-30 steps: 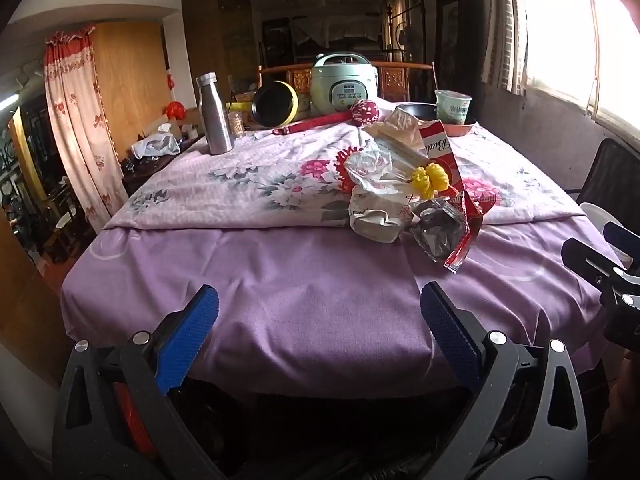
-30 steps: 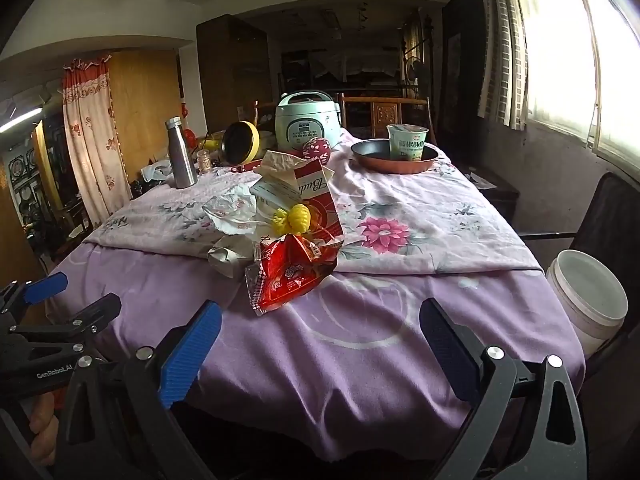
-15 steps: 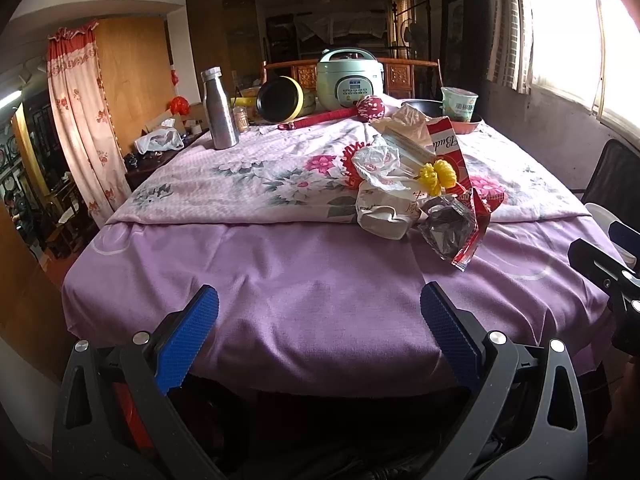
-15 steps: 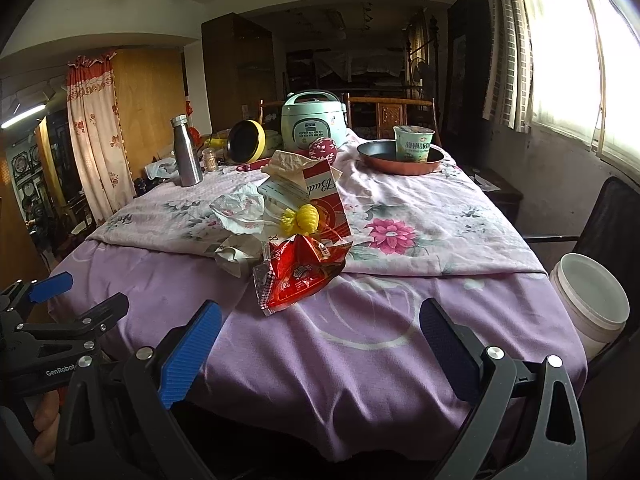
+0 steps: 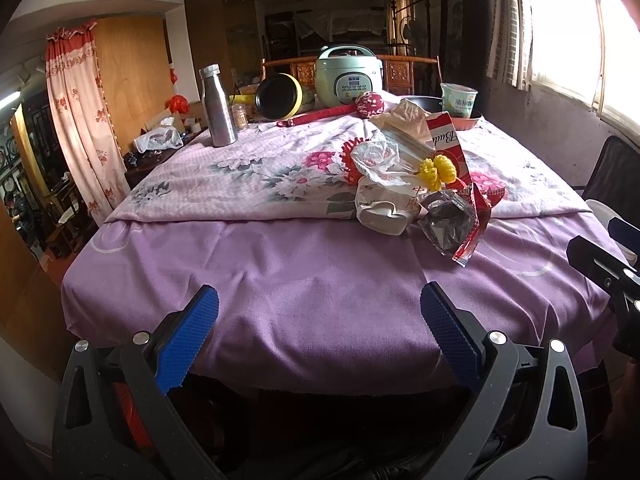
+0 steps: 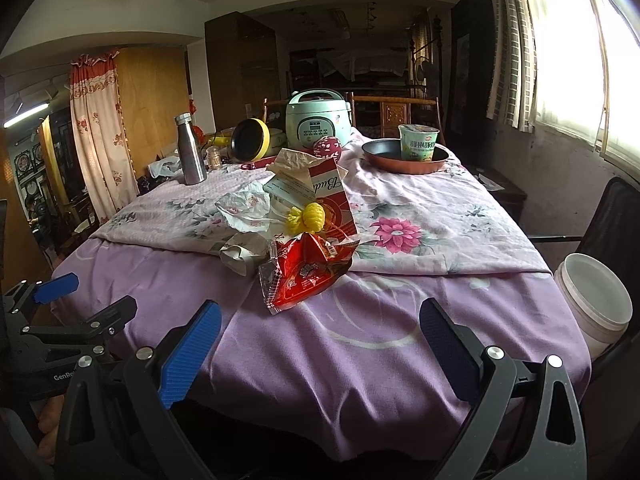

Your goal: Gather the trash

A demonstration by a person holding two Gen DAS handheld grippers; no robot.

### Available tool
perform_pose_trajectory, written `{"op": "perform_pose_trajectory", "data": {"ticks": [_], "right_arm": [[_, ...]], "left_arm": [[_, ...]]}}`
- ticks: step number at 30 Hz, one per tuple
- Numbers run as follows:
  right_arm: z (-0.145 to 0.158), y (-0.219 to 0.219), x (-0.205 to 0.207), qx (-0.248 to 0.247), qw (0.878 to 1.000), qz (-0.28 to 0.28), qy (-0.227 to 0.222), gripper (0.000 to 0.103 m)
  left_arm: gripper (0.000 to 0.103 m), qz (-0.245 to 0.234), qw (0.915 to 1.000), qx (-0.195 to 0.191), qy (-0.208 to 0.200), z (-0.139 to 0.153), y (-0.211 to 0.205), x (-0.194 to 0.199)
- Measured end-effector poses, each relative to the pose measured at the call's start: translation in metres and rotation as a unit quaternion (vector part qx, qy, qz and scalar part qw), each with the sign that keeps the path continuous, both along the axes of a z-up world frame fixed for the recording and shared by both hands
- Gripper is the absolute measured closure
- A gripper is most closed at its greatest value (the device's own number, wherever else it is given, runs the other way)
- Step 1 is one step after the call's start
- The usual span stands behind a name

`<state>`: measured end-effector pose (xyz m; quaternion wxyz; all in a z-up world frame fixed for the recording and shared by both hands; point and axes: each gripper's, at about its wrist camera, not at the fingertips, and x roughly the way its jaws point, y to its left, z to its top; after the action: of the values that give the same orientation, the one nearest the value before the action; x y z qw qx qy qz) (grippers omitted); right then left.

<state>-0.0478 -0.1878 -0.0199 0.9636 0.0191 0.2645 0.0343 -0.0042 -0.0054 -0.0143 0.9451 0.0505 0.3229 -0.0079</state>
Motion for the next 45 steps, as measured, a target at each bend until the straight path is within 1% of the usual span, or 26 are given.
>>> {"op": "perform_pose_trajectory", "data": {"ticks": [20, 45], "right_arm": [[0.001, 0.008, 0.006, -0.008, 1.000, 0.010, 0.008, 0.005], [0.000, 0.016, 0.009, -0.015, 1.000, 0.021, 0.010, 0.005]], "left_arm": [[0.007, -0.002, 1.0000, -0.002, 0.006, -0.003, -0.001, -0.001], [0.007, -0.003, 1.0000, -0.001, 0.005, -0.003, 0.000, -0.001]]}}
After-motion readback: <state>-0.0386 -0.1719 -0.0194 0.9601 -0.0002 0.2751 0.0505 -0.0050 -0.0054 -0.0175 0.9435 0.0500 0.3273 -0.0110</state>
